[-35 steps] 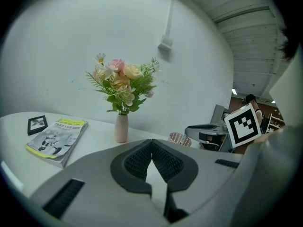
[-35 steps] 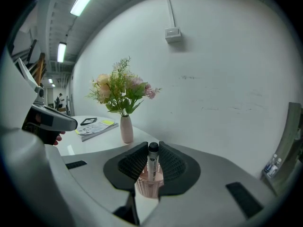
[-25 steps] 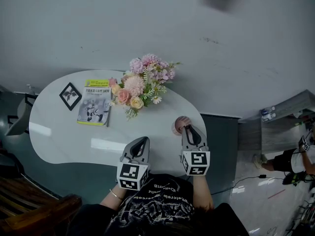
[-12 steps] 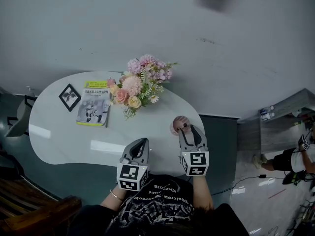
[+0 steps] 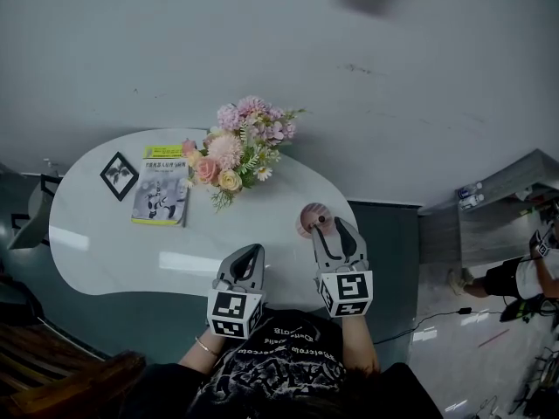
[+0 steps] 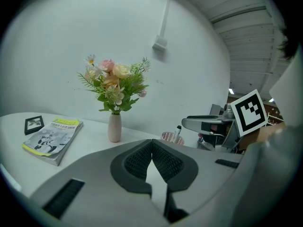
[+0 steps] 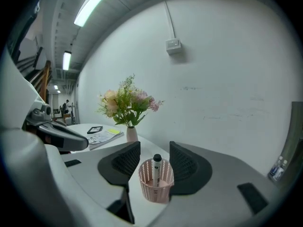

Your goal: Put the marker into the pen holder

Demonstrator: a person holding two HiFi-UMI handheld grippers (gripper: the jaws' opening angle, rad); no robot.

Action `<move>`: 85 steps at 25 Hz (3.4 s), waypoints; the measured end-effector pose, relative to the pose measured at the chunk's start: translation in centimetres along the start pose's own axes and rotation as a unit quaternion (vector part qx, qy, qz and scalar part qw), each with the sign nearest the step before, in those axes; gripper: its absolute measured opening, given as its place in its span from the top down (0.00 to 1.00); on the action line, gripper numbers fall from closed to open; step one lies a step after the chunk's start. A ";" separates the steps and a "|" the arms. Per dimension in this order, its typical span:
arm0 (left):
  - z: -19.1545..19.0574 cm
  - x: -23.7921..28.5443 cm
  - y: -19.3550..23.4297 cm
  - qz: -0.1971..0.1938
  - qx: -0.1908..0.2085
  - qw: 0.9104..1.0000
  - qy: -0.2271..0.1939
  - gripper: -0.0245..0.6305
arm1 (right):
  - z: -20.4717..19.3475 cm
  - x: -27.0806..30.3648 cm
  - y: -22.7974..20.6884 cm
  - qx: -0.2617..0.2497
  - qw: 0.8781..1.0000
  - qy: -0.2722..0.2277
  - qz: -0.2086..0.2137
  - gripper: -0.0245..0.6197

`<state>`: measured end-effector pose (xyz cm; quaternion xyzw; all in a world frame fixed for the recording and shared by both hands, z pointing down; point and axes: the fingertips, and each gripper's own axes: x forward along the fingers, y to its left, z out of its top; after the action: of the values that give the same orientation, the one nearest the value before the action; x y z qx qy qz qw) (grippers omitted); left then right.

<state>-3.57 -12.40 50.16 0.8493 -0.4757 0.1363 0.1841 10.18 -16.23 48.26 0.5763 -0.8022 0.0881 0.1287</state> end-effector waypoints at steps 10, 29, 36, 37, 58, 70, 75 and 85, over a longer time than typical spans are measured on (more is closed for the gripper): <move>0.7 0.7 -1.3 -0.018 0.008 1.000 -0.009 0.93 | 2.1 -2.0 0.2 -0.002 1.000 -0.020 0.003 0.65; 1.5 1.3 -3.0 -0.039 0.028 0.999 -0.018 0.93 | 0.3 -4.9 0.4 0.010 1.000 -0.003 -0.018 0.66; 1.3 1.1 -3.8 -0.049 0.029 0.998 -0.019 0.93 | -0.2 -5.3 0.7 0.003 1.000 0.002 -0.018 0.75; 1.3 1.1 -3.9 -0.050 0.031 0.998 -0.019 0.93 | -0.3 -5.3 0.7 0.002 1.000 0.005 -0.017 0.76; 1.5 1.0 -6.1 -0.082 0.053 0.995 -0.022 0.93 | -0.6 -5.1 1.4 -0.005 1.000 0.009 -0.016 0.92; 1.4 1.0 -5.1 -0.066 0.060 0.996 -0.023 0.93 | -0.8 -4.6 2.1 -0.010 1.000 0.017 -0.011 0.92; 1.3 1.0 -4.8 -0.062 0.057 0.996 -0.022 0.93 | -1.1 -4.4 2.2 -0.012 1.000 0.020 -0.010 0.92; 1.5 1.3 -4.7 -0.061 0.053 0.996 -0.024 0.93 | -1.4 -4.1 2.3 -0.017 0.999 0.029 -0.005 0.92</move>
<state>1.20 -11.73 48.50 0.8883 -0.4193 0.1297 0.1354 9.40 -11.40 48.34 0.5750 -0.7969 0.0902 0.1620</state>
